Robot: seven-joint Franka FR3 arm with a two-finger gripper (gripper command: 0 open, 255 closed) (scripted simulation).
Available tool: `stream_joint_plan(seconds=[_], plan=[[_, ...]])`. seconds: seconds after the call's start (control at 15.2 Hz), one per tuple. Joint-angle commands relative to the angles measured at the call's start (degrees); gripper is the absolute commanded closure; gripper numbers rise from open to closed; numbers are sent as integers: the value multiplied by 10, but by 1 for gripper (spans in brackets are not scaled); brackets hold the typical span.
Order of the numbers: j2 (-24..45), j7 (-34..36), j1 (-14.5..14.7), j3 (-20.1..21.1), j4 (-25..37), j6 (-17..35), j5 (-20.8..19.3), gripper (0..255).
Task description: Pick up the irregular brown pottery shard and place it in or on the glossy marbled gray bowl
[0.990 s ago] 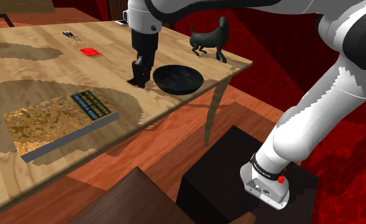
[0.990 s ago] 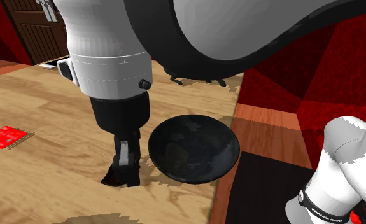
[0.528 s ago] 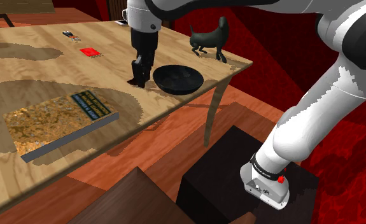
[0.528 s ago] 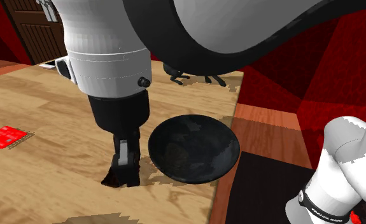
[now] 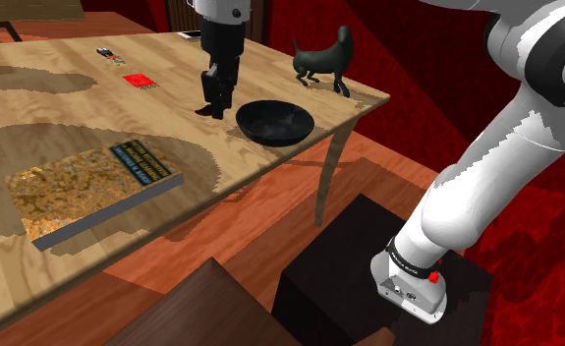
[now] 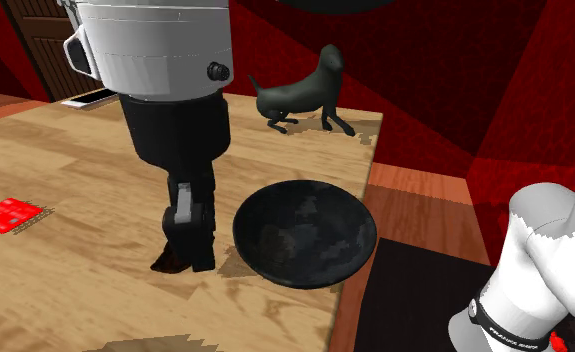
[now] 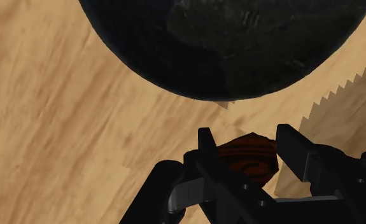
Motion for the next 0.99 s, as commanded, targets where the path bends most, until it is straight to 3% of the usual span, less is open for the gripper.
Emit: stream_joint_plan(seconds=[0.0, 0.79, 0.92], plan=[[4, 2, 0, 1, 20, -17, -2, 255], [37, 14, 4, 6, 151, -117, -16, 255], [-17, -8, -7, -7, 95, -111, 7, 255]])
